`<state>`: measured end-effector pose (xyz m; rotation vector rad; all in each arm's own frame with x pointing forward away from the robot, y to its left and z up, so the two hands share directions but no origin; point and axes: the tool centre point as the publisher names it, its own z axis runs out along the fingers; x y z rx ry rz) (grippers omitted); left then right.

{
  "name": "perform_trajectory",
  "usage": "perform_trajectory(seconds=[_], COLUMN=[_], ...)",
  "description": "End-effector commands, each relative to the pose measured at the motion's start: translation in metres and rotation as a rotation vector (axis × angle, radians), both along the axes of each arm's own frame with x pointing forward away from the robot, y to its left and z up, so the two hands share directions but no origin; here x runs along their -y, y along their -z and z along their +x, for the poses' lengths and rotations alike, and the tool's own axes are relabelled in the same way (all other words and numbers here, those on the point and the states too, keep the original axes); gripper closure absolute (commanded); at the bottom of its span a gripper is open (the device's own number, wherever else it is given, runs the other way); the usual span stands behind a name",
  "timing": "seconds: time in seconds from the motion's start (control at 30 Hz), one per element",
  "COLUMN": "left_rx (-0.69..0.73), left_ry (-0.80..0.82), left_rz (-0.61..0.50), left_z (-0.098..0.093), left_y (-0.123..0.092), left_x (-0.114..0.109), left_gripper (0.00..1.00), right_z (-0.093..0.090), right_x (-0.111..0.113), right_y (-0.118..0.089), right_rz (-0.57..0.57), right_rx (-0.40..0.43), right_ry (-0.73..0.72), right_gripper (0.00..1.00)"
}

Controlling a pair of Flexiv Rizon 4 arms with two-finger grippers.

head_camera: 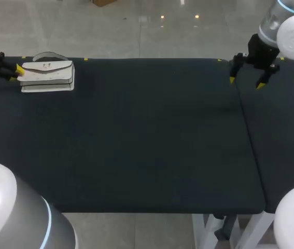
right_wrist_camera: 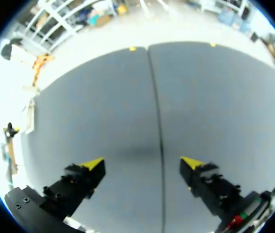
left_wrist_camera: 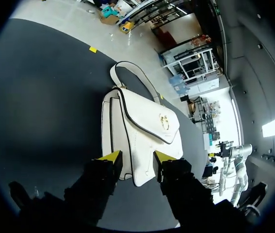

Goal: Pick up the bag, open it, inspect its contents, close it, and place it on the opposite side

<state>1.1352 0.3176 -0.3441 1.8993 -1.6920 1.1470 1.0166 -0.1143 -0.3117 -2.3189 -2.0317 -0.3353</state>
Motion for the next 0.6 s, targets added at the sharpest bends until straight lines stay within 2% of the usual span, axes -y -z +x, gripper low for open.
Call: perform_trajectory(seconds=[0.03,0.27,0.4,0.6], left_rx=[-0.237,-0.264,-0.27,-0.255], left_ry=[0.228,0.175,0.137,0.082], left_rz=[0.089,0.261,0.342,0.407], left_z=[-0.016,-0.061,-0.083,-0.108], left_y=[-0.023,-0.06,-0.074,-0.091], left_x=[-0.001,0.015,0.023,0.033], left_gripper=[0.0,0.0,0.0,0.0], right_z=[0.0,0.0,0.0,0.0], right_x=[-0.001,-0.001,-0.001,-0.001], right_y=[0.0,0.0,0.0,0.0], right_rz=[-0.002,-0.002,-0.002,-0.002], right_rx=[-0.002,-0.002,-0.002,-0.002], right_ry=[0.001,0.001,0.001,0.001], right_gripper=[0.0,0.0,0.0,0.0])
